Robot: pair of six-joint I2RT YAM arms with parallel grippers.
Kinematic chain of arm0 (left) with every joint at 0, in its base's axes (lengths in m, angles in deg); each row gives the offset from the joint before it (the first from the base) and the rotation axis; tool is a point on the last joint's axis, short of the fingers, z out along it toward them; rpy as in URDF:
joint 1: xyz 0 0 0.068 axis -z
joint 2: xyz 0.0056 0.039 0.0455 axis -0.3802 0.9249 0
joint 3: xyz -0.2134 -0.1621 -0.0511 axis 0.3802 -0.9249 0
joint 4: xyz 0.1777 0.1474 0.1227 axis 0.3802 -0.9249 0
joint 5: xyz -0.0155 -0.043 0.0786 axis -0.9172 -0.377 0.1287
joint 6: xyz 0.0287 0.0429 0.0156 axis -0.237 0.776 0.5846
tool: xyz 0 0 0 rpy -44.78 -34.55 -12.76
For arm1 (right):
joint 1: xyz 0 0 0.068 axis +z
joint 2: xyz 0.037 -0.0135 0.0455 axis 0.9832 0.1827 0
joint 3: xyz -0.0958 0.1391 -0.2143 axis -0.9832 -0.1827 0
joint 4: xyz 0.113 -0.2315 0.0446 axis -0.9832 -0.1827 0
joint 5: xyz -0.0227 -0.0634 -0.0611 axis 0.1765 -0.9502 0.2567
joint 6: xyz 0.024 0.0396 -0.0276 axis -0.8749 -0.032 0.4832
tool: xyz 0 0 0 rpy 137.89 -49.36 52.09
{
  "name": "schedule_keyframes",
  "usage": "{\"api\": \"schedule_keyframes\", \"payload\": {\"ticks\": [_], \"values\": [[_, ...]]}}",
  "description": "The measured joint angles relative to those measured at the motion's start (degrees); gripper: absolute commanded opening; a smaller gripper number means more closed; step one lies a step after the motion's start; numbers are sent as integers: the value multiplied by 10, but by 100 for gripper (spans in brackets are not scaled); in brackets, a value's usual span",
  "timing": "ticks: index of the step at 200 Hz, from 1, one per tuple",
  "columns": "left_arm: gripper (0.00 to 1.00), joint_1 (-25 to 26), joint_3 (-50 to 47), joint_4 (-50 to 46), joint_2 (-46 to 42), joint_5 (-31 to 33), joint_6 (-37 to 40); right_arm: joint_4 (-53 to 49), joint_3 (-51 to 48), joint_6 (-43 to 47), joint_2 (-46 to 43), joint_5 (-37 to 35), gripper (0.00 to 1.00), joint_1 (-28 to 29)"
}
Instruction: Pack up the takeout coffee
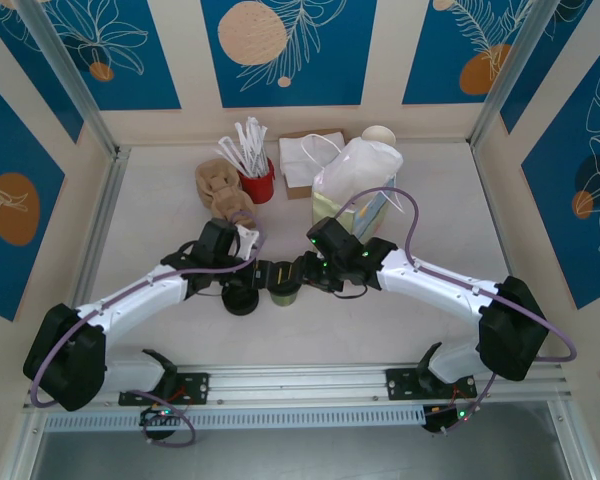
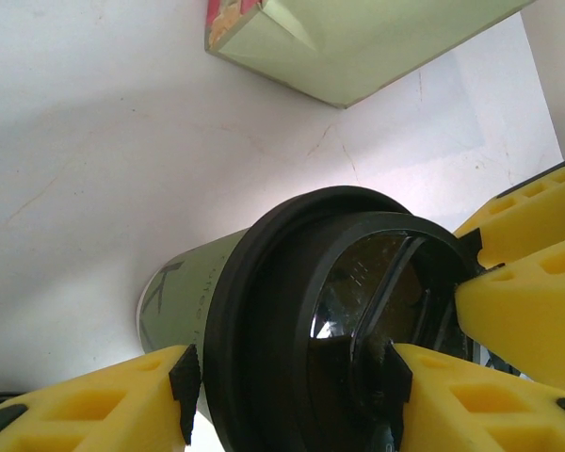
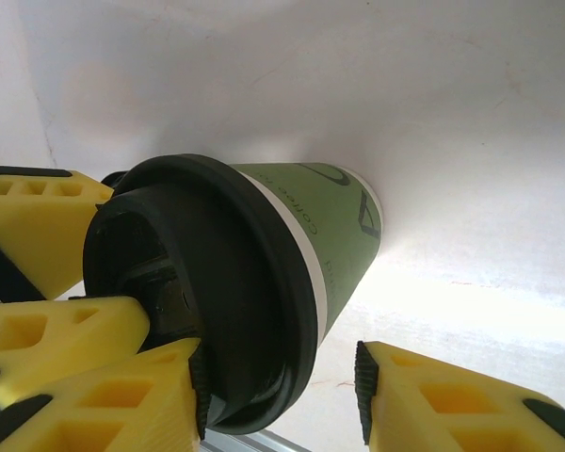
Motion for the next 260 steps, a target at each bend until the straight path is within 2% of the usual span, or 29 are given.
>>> {"api": "schedule_keyframes", "payload": {"ticks": [166, 221, 260], "values": [[52, 0, -68, 75, -39, 4, -36, -9, 17, 3, 18, -6, 41, 14], [60, 0, -68, 53, -55, 7, -47, -23, 38, 21, 33, -25, 41, 33], [61, 2, -62, 16, -71, 34, -45, -25, 42, 24, 37, -30, 41, 40]]}}
